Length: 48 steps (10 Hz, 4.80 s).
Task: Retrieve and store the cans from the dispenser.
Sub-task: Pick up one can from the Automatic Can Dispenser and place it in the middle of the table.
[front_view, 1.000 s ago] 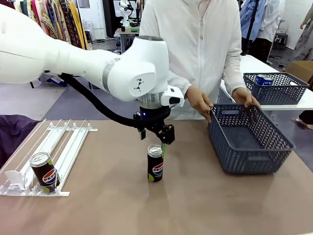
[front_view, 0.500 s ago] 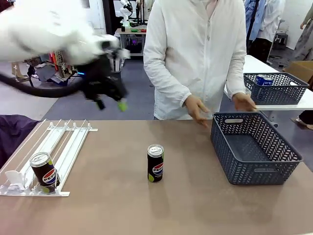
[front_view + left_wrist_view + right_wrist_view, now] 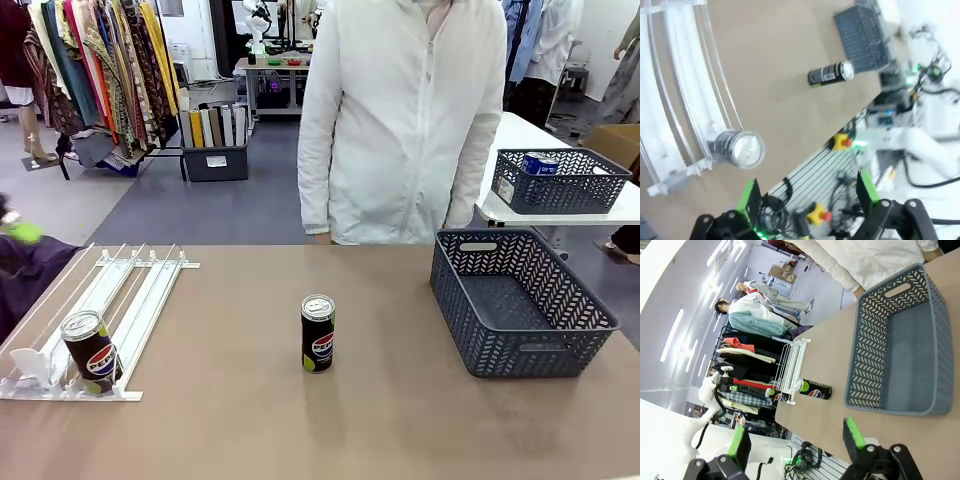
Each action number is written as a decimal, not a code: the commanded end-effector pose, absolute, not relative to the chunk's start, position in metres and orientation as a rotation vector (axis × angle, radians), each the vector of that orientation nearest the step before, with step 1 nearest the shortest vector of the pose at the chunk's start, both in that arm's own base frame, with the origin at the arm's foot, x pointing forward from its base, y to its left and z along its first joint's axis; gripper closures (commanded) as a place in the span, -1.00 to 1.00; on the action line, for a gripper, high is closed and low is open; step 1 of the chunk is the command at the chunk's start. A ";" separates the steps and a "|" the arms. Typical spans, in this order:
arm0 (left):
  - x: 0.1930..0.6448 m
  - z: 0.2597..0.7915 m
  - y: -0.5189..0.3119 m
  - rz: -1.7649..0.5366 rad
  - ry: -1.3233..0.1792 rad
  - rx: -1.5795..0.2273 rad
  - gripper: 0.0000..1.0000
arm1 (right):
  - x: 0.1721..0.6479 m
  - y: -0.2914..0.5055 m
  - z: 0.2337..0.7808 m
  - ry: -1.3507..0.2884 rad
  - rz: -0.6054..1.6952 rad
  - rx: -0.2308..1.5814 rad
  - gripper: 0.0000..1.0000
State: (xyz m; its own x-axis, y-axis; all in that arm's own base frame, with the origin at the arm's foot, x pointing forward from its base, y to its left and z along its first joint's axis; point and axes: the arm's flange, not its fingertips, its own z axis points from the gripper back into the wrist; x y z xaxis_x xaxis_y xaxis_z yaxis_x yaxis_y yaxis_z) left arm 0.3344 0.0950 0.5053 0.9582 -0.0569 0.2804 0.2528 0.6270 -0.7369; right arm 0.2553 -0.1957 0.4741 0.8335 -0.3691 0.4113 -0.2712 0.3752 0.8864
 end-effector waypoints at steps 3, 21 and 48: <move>0.340 0.424 0.139 -0.056 -0.253 -1.188 -1.00 | 0.258 -0.195 0.477 -0.654 -0.057 1.223 -1.00; 0.322 0.500 0.007 -0.134 -0.213 -0.192 -1.00 | 0.258 -0.195 0.477 -0.654 -0.057 1.223 -1.00; 0.371 0.405 -0.062 -0.044 -0.018 -0.063 1.00 | 0.258 -0.195 0.477 -0.654 -0.057 1.223 -1.00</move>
State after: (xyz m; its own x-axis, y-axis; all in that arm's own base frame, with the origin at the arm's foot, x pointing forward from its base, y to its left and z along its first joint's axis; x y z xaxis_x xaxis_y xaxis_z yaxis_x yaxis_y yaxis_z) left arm 0.3748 -0.0643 0.4037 0.9984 -0.0540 0.0168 0.0549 0.9968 -0.0578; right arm 0.2551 -0.1956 0.4744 0.8332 -0.3689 0.4119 -0.2715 0.3760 0.8860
